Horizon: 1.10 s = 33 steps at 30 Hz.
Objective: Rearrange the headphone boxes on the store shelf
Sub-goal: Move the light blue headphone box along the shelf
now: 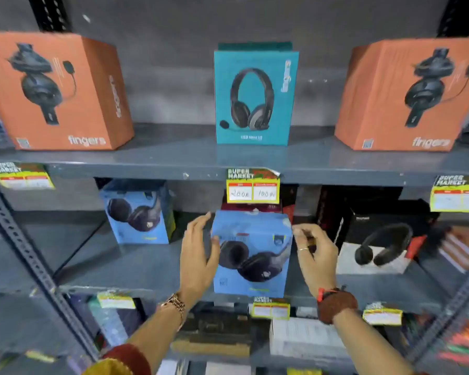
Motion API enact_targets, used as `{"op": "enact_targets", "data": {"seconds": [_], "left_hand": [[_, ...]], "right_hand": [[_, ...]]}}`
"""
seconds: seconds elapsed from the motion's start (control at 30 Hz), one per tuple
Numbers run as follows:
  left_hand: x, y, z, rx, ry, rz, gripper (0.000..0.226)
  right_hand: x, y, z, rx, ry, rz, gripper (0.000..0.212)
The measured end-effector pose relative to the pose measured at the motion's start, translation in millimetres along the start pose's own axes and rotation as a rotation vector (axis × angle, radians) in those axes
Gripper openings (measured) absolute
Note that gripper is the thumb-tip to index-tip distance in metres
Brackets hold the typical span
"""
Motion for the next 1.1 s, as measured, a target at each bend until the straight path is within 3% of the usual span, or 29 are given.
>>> {"op": "enact_targets", "data": {"seconds": [0.07, 0.2, 0.27, 0.37, 0.57, 0.7, 0.87, 1.0, 1.1], "left_hand": [[-12, -4, 23, 0.117, -0.008, 0.033, 0.052], [-48, -25, 85, 0.519, -0.157, 0.24, 0.085], [-60, -29, 103, 0.632, -0.216, 0.31, 0.083], [-66, -31, 111, 0.616, -0.196, 0.319, 0.053], [-55, -27, 95, 0.532, -0.098, 0.261, 0.028], [-44, -30, 98, 0.565, -0.103, 0.276, 0.034], [-10, -28, 103, 0.57, -0.128, 0.259, 0.035], [48, -21, 135, 0.582, -0.1, 0.217, 0.009], [95, -14, 168, 0.612, -0.106, 0.19, 0.016]], "right_hand": [[-18, -3, -28, -0.115, -0.014, 0.061, 0.01], [-53, -21, -74, -0.428, 0.011, 0.247, 0.061], [-63, -27, -84, -0.524, 0.032, 0.302, 0.071], [-73, -39, -99, -0.597, 0.036, 0.369, 0.063], [-56, -32, -107, -0.552, -0.092, 0.35, 0.052], [-38, -22, -87, -0.491, -0.194, 0.303, 0.038], [-51, -24, -58, -0.458, -0.183, 0.274, 0.046], [-110, -37, -23, -0.419, -0.125, 0.342, 0.033], [-170, -51, -2, -0.427, -0.071, 0.426, 0.038]]}}
Point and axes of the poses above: each hand's wrist, its own y-axis towards the middle knuckle, its own x-axis out of the back of the hand, z = x × y, the point moved 8 cm from there along y, towards the middle knuckle, and after that the axes turned 2 degrees about -y, right-handed, at the moved point
